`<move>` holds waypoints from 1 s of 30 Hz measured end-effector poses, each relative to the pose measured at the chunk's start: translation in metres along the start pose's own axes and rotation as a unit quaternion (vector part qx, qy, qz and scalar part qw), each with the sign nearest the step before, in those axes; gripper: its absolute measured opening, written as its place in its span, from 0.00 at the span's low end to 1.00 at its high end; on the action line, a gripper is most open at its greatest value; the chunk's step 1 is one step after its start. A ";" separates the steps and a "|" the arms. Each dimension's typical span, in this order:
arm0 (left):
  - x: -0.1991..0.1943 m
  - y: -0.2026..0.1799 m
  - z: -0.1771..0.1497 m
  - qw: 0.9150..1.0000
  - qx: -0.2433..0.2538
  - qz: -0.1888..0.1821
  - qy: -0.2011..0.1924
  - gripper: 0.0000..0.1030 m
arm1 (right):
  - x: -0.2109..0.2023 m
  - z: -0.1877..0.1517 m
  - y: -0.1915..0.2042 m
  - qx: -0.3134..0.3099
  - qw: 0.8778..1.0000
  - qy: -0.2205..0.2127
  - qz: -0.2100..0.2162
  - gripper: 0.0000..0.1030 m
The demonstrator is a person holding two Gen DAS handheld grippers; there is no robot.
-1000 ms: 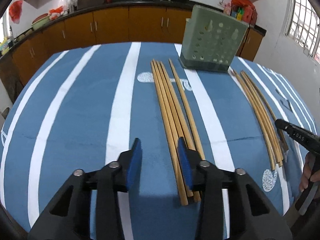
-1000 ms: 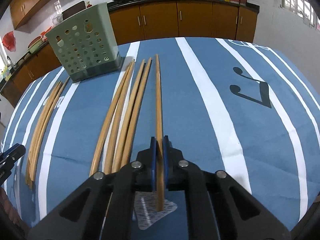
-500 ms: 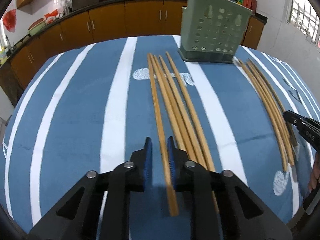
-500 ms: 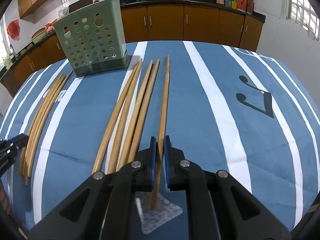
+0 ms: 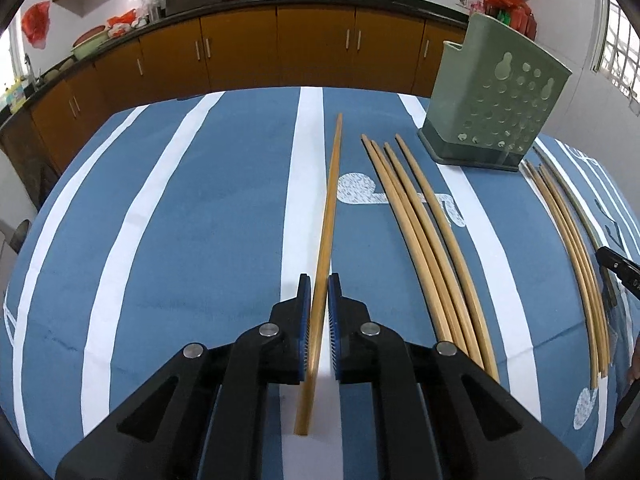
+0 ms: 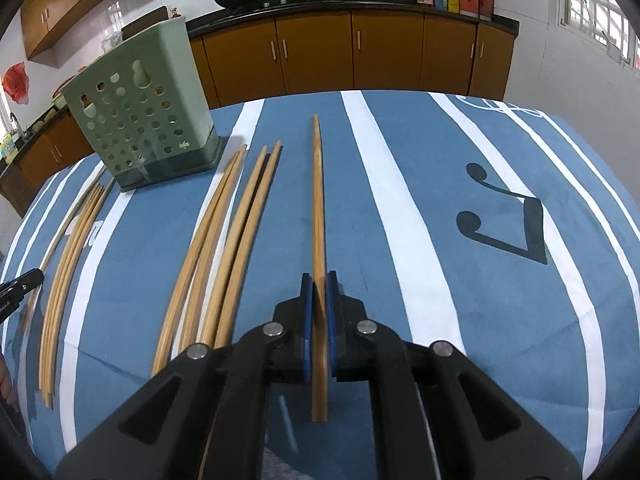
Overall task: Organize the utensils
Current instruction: 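Lift the chopsticks upright with both tools and carry them toward the green holder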
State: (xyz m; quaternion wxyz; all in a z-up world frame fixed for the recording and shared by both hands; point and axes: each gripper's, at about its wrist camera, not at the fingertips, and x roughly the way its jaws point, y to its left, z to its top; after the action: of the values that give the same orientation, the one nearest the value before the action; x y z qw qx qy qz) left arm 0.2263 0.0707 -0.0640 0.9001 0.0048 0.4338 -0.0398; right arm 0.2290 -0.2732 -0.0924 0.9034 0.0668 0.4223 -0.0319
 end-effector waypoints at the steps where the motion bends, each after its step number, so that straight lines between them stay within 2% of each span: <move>1: -0.001 0.000 -0.001 1.000 -0.001 -0.001 0.000 0.09 | -0.001 -0.001 0.000 -0.001 1.000 0.001 0.001 0.09; 14: -0.011 -0.005 -0.015 1.000 0.019 0.002 -0.001 0.08 | -0.010 -0.007 -0.002 -0.001 1.000 0.004 0.003 0.08; 18: -0.020 -0.001 -0.015 1.000 0.015 -0.001 -0.005 0.08 | -0.034 -0.001 -0.003 -0.003 0.999 -0.034 0.004 0.08; 30: -0.083 0.013 0.008 0.995 -0.006 -0.004 -0.098 0.08 | -0.097 0.024 -0.011 0.008 0.992 -0.128 0.008 0.08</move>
State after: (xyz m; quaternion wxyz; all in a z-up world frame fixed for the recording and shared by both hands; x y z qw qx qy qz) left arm 0.1820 0.0887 0.0050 0.9382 -0.0059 0.3436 -0.0407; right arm 0.1836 -0.2874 -0.0037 0.9497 0.0730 0.3024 -0.0363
